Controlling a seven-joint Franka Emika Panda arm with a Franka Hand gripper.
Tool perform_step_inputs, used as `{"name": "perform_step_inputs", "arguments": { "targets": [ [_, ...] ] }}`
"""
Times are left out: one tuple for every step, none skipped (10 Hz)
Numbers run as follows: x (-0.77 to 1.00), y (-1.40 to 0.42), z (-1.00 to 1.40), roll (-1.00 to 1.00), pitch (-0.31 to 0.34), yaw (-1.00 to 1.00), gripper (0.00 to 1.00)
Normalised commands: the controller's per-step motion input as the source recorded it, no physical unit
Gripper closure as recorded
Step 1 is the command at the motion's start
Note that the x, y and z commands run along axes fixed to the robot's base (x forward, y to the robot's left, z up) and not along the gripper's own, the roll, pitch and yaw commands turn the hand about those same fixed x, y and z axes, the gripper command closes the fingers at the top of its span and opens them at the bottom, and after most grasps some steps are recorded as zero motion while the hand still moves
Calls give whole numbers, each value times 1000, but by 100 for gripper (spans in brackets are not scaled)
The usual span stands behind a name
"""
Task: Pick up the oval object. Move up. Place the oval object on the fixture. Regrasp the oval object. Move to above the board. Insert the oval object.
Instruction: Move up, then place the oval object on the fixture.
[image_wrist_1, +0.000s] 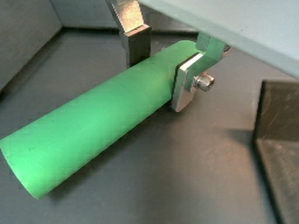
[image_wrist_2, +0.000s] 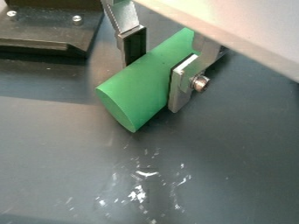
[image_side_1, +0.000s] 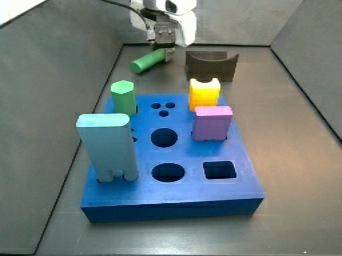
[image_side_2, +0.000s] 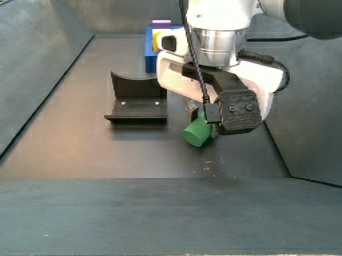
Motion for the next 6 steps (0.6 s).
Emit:
{"name": "perform_step_inputs", "arguments": {
  "targets": [
    [-45,-43,778,-9,30,22,100],
    [-52,-31,641,3,39,15,100],
    [-45,-21,554,13,45,10,100],
    [-27,-9,360,33,50,-5,100],
    [0,0,1000,0,0,0,100],
    [7,3,1000,15,-11,-6,100]
  ]
}}
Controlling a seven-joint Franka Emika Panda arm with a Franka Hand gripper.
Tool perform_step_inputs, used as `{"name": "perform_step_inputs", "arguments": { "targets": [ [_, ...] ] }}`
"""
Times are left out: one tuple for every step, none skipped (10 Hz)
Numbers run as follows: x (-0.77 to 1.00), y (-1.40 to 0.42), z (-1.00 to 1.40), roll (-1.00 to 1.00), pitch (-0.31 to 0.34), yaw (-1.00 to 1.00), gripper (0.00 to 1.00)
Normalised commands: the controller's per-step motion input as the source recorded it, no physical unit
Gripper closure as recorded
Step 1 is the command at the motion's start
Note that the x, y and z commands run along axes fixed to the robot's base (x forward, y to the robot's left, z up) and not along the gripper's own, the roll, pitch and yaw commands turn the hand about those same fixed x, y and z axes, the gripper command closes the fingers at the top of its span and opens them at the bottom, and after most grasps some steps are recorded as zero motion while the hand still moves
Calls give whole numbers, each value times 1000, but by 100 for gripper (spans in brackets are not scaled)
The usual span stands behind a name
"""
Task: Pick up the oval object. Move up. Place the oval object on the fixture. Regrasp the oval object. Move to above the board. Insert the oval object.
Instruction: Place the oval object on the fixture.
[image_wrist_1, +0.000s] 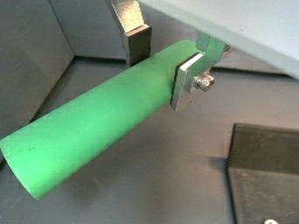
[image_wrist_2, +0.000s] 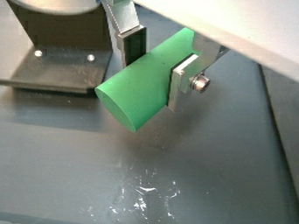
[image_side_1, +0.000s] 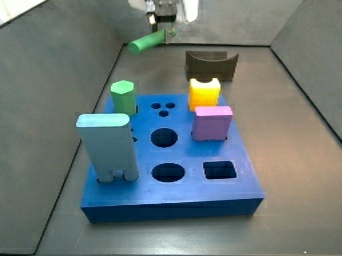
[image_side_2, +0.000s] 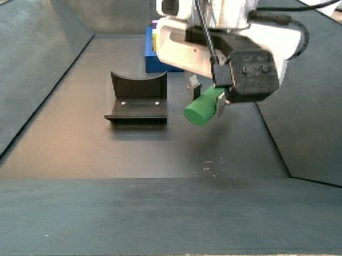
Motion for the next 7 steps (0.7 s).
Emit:
{"name": "perform_step_inputs", "arguments": {
  "targets": [
    [-6,3,1000,17,15,-9,100],
    [-12,5,1000,30,26,-20,100],
    [-18,7,1000,43,33,-27,100],
    [-23,8,1000,54,39,-31,100],
    [-26,9,1000,63,43,-25,100],
    [-29,10,986,69,49,-21,100],
    [-25,7,832,70,55,-10,100]
  ]
}}
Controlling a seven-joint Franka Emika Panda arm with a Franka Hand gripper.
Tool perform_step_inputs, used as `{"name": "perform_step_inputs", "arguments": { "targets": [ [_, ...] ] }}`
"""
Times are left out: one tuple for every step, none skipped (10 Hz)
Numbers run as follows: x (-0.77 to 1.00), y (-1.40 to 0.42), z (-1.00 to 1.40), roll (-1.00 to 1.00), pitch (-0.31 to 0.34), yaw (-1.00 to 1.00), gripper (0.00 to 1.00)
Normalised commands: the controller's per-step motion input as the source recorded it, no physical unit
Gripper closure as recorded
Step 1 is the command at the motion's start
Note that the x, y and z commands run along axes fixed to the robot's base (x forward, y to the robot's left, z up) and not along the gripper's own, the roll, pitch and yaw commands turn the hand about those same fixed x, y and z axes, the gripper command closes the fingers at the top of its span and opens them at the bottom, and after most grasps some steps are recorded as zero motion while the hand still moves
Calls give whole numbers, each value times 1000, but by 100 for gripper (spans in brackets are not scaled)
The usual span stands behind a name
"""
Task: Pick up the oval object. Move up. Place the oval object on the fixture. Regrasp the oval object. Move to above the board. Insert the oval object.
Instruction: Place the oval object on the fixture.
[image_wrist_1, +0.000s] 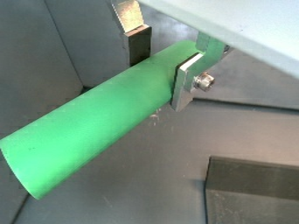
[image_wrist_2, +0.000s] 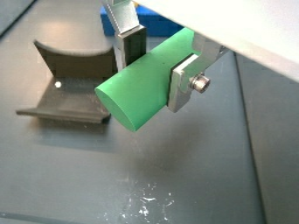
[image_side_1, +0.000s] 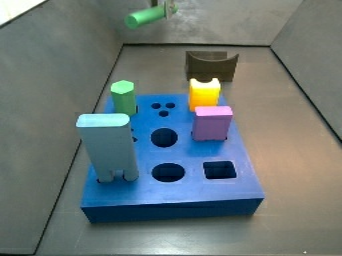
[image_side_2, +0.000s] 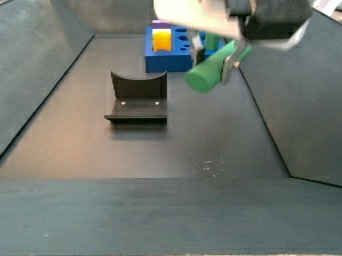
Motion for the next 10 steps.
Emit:
{"name": "perform_step_inputs", "arguments": {
  "targets": [
    [-19,4,677,73,61,-3,100],
    [-10,6,468,79,74,4,100],
    [-3,8,311,84,87,7,100],
    [1000,-798,-229,-226,8,1000,100],
    [1000,-791,-311,-229,11,1000,100],
    [1000,-640,-254,-248,3,1000,100],
    [1000,-493,-191,-271,4,1000,100],
    [1000,-350,-168,-318,10,1000,100],
    [1000,-283,-145,-342,15,1000,100],
    [1000,-238,-127,-353,23,1000,100]
  ]
}}
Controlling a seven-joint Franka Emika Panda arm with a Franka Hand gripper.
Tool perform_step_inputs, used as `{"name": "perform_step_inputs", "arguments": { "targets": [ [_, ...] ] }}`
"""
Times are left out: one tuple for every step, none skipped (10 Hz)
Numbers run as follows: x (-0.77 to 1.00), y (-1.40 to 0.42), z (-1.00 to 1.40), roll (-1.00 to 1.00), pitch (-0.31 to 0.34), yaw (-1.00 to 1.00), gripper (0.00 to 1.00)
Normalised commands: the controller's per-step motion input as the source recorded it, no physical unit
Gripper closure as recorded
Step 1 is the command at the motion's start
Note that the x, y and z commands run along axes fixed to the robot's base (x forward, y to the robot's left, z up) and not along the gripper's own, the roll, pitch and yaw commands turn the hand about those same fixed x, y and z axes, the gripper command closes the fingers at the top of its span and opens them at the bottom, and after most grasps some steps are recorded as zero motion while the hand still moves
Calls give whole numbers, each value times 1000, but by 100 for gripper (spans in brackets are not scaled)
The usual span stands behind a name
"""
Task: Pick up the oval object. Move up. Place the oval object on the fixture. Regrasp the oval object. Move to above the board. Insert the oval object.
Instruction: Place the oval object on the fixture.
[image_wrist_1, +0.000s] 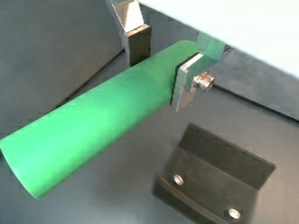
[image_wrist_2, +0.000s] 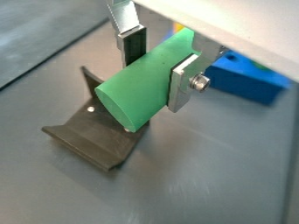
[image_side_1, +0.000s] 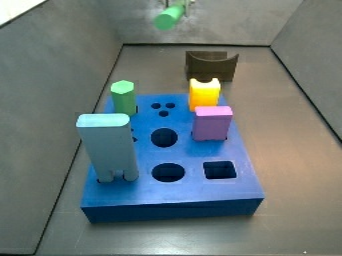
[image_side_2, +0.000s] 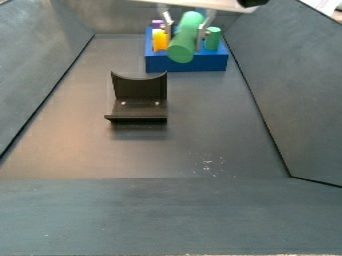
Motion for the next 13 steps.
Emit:
{"name": "perform_step_inputs", "arguments": {
  "targets": [
    [851,-135,-80,-319,46,809,100],
    [725,-79,-57,-262,67,582,100],
    [570,-39,-34,-201,97,334,100],
    [461,-27,-22,-170,117,216,100],
    [333,-11,-12,-140,134,120,100],
    [272,-8,-8,-125,142,93,100],
    [189,-7,-9,-109,147,68,100],
    [638,483,500,-1000,187,161,100],
    [574,471,474,-1000,187,142,100],
    [476,369,313,-1000,204,99,100],
    [381,172,92,-1000,211,61,100],
    [331,97,27,-1000,229,33,100],
    [280,81,20,-1000,259,-3,100]
  ]
}}
